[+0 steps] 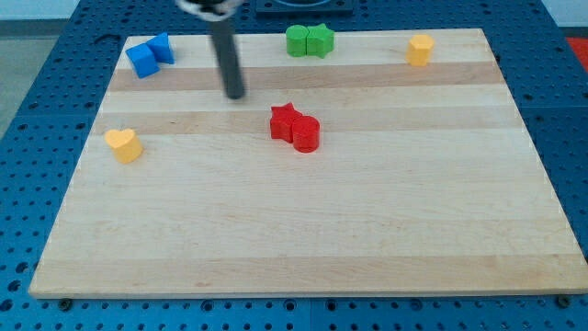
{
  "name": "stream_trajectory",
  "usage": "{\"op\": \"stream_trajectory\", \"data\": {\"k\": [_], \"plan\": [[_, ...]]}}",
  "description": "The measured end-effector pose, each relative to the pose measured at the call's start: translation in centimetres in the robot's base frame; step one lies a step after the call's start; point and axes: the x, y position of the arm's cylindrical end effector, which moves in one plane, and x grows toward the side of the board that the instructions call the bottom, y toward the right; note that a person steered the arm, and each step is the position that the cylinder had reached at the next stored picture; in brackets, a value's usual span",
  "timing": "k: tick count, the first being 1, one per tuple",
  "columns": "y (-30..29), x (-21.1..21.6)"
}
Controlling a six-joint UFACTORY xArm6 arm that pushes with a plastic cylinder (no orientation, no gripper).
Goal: Move the yellow hexagon above the yellow heart
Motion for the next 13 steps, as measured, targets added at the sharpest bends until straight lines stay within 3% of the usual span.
{"op": "stream_trajectory", "data": {"k": [2,3,4,6,8,9,10,11,13], "plan": [[18.9,0.0],[26.7,-3.5],[29.8,-7.2],[18.6,-7.4],[18.2,-8.7],[14.6,-6.7],[7.6,-0.7],[4.1,2.6],[9.1,-1.3]]}}
